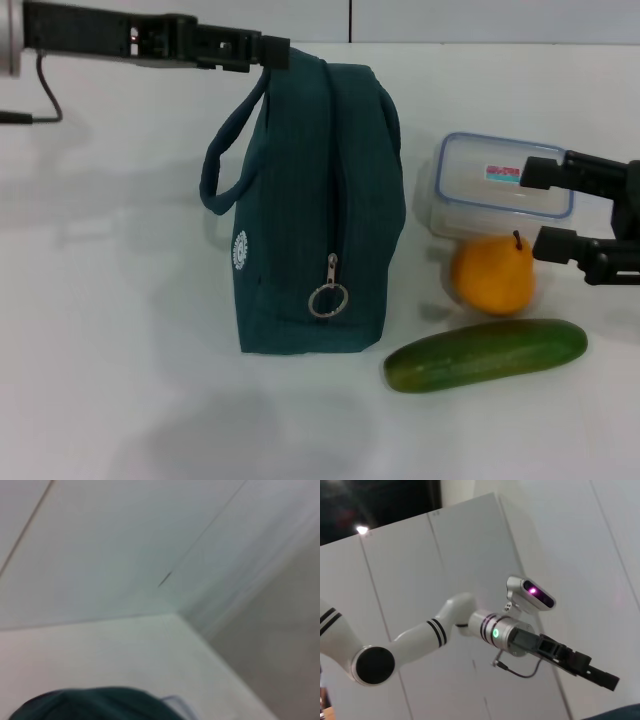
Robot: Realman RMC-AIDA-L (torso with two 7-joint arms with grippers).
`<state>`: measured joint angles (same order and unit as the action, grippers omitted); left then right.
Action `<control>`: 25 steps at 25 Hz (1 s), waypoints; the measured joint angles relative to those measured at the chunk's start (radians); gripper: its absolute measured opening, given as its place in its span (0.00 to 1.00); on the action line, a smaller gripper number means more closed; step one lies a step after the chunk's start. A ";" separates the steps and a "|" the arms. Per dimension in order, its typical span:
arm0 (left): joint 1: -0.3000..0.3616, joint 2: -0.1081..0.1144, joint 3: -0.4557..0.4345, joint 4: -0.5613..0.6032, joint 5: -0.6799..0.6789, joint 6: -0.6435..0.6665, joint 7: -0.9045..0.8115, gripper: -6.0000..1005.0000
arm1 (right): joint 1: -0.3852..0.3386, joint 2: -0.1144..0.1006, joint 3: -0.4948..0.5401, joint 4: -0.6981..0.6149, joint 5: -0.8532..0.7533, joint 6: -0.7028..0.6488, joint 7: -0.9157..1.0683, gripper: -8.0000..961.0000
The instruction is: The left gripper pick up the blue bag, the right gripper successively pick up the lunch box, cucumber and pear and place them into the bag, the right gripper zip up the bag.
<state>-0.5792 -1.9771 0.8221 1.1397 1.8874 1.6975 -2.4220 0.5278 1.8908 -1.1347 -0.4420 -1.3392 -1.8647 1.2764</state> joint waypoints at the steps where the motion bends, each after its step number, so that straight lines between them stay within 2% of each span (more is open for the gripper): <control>1: -0.043 0.000 0.005 0.050 0.096 0.002 -0.091 0.84 | -0.006 0.000 0.001 0.000 0.000 0.003 -0.001 0.87; 5: -0.092 -0.006 0.016 0.089 0.219 0.004 -0.174 0.84 | -0.019 0.000 0.002 0.008 -0.001 0.012 -0.019 0.87; 10: -0.120 -0.005 0.110 0.088 0.255 0.006 -0.237 0.84 | -0.046 0.001 0.009 0.010 -0.001 0.014 -0.041 0.87; 13: -0.139 -0.012 0.141 0.091 0.298 0.005 -0.260 0.84 | -0.058 0.002 0.018 0.007 -0.001 0.014 -0.049 0.87; 25: -0.168 -0.017 0.143 0.094 0.373 -0.004 -0.281 0.83 | -0.068 0.002 0.020 0.007 0.001 0.014 -0.065 0.86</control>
<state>-0.7470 -1.9945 0.9651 1.2336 2.2600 1.6940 -2.7027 0.4601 1.8929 -1.1152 -0.4347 -1.3385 -1.8511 1.2118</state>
